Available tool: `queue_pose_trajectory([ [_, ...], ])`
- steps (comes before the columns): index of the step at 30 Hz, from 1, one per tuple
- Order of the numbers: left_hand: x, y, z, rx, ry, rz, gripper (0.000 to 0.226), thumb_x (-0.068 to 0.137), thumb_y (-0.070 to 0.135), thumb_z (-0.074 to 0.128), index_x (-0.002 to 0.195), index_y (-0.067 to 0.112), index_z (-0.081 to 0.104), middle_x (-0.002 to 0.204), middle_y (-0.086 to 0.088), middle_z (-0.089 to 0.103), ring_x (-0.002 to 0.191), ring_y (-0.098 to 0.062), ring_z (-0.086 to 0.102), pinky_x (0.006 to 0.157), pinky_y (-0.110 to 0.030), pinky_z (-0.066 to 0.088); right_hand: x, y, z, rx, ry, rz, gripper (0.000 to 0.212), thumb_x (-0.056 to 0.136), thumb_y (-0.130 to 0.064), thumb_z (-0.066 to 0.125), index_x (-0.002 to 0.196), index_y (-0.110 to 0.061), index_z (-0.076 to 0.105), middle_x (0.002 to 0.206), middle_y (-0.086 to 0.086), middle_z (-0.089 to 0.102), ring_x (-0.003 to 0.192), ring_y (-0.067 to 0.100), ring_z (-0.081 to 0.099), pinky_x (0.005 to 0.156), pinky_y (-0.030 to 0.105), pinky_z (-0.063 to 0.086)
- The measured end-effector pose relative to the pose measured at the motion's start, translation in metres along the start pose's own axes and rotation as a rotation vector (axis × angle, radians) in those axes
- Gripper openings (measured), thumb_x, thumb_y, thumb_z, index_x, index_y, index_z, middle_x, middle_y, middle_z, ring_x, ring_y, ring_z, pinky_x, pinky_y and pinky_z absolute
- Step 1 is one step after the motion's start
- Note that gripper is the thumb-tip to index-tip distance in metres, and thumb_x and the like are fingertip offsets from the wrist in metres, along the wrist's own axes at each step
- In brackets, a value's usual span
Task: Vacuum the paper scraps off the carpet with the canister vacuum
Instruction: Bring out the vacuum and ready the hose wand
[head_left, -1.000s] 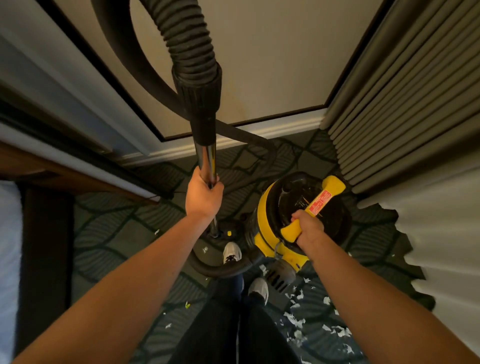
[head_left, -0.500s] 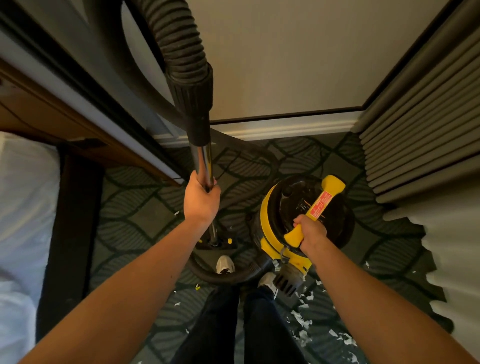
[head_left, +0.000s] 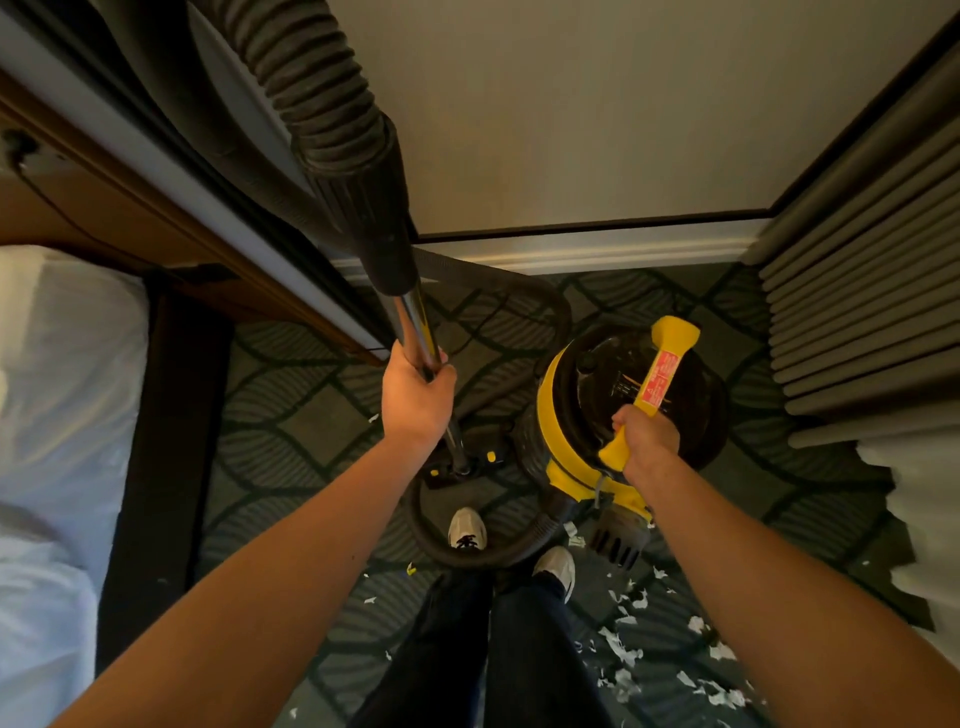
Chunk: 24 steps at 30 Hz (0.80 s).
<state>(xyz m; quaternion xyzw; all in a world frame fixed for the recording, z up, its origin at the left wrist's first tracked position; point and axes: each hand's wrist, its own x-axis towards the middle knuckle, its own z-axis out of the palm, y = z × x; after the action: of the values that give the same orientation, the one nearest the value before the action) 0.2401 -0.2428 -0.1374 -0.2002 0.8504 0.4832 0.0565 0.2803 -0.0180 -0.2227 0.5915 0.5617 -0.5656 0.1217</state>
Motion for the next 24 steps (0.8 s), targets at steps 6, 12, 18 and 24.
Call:
queue_pose_trajectory([
  [6, -0.001, 0.004, 0.009, -0.015, -0.006, 0.0, 0.019, 0.089, 0.003, 0.06, 0.107, 0.009, 0.057, 0.084, 0.011, 0.052, 0.071, 0.001, 0.053, 0.056, -0.002, 0.042, 0.014, -0.022, -0.006, 0.004, 0.009, -0.014, 0.016, 0.084, -0.005, 0.062, 0.07, -0.009, 0.056, 0.072, 0.004, 0.054, 0.063, 0.017, 0.049, 0.072, 0.033, 0.042],
  [12, 0.002, 0.004, 0.023, -0.013, -0.014, -0.009, 0.017, 0.088, 0.006, 0.061, 0.103, 0.013, 0.057, 0.087, 0.006, 0.055, 0.079, -0.006, 0.057, 0.07, -0.019, 0.048, 0.033, -0.032, -0.011, -0.023, -0.006, -0.033, 0.014, 0.081, -0.004, 0.064, 0.071, -0.009, 0.056, 0.074, 0.006, 0.053, 0.068, 0.021, 0.05, 0.071, 0.034, 0.045],
  [18, 0.004, 0.009, 0.033, 0.01, -0.028, 0.002, 0.015, 0.088, 0.004, 0.06, 0.1, 0.013, 0.056, 0.082, 0.007, 0.053, 0.07, -0.005, 0.055, 0.058, -0.011, 0.045, 0.052, -0.026, -0.011, -0.032, -0.105, 0.057, 0.014, 0.085, -0.005, 0.066, 0.075, -0.007, 0.057, 0.093, 0.015, 0.06, 0.084, 0.03, 0.059, 0.084, 0.044, 0.051],
  [24, 0.001, 0.017, 0.04, 0.044, -0.042, 0.03, 0.017, 0.088, 0.003, 0.061, 0.101, 0.012, 0.056, 0.081, 0.008, 0.052, 0.071, -0.005, 0.054, 0.058, -0.009, 0.044, 0.05, -0.031, -0.013, -0.08, -0.125, 0.064, 0.048, 0.089, -0.01, 0.065, 0.134, 0.001, 0.052, 0.13, 0.019, 0.057, 0.112, 0.034, 0.056, 0.095, 0.042, 0.047],
])
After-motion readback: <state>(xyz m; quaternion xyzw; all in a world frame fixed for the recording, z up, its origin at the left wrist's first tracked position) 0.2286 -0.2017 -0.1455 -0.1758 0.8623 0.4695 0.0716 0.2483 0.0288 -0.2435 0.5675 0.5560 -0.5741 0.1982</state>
